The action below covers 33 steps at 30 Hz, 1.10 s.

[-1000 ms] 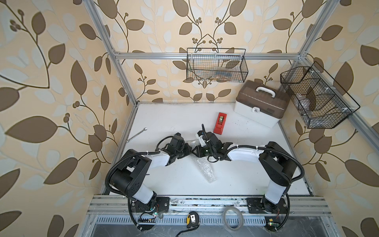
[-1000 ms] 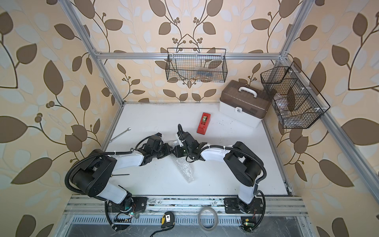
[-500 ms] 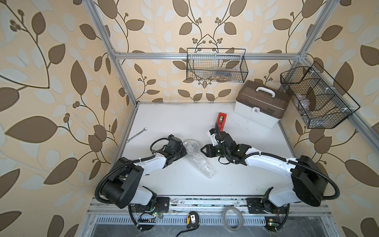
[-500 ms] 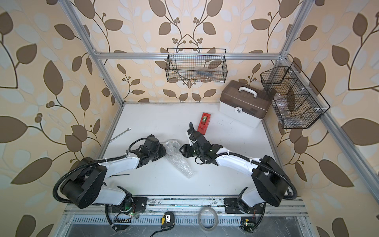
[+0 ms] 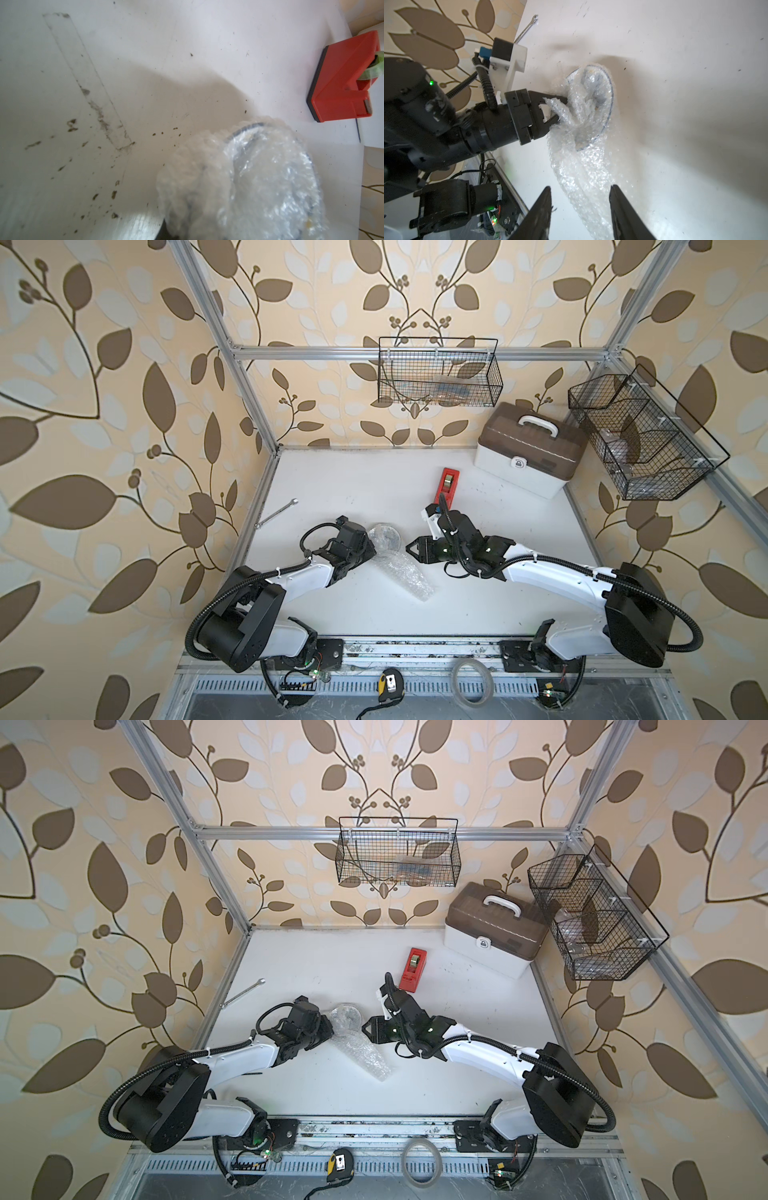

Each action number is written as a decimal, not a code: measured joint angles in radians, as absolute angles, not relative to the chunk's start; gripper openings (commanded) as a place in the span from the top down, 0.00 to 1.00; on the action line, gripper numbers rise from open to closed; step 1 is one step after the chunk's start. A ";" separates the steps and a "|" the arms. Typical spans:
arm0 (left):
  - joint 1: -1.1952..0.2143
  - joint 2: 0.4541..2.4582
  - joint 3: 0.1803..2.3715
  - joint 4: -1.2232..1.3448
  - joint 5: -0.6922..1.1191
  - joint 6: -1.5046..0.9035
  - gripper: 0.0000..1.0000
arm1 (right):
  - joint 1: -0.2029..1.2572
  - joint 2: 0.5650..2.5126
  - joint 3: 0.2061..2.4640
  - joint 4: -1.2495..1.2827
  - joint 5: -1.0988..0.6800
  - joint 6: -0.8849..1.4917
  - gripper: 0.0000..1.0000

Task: Wrap bowls in bubble wrap
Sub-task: Wrap the bowl in bubble wrap.

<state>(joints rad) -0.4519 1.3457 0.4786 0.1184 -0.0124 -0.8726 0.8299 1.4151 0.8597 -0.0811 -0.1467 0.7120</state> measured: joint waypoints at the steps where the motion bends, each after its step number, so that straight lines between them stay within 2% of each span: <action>1: -0.452 1.341 0.479 0.112 -0.018 -0.875 1.00 | 0.831 1.424 0.868 -0.082 -0.147 0.717 0.54; 9: -0.452 1.196 0.401 0.019 -0.117 -1.014 1.00 | 0.862 1.355 0.786 -0.049 -0.124 0.793 0.49; 18: -0.453 1.100 0.366 -0.083 -0.202 -1.196 1.00 | 1.068 1.260 0.665 0.073 -0.049 0.927 0.36; 25: -0.495 1.073 0.353 -0.116 -0.261 -1.337 1.00 | 1.176 1.373 0.537 0.311 0.052 1.085 0.31; 33: -0.537 1.076 0.354 -0.129 -0.302 -1.398 1.00 | 1.191 1.514 0.487 0.561 0.159 1.242 0.25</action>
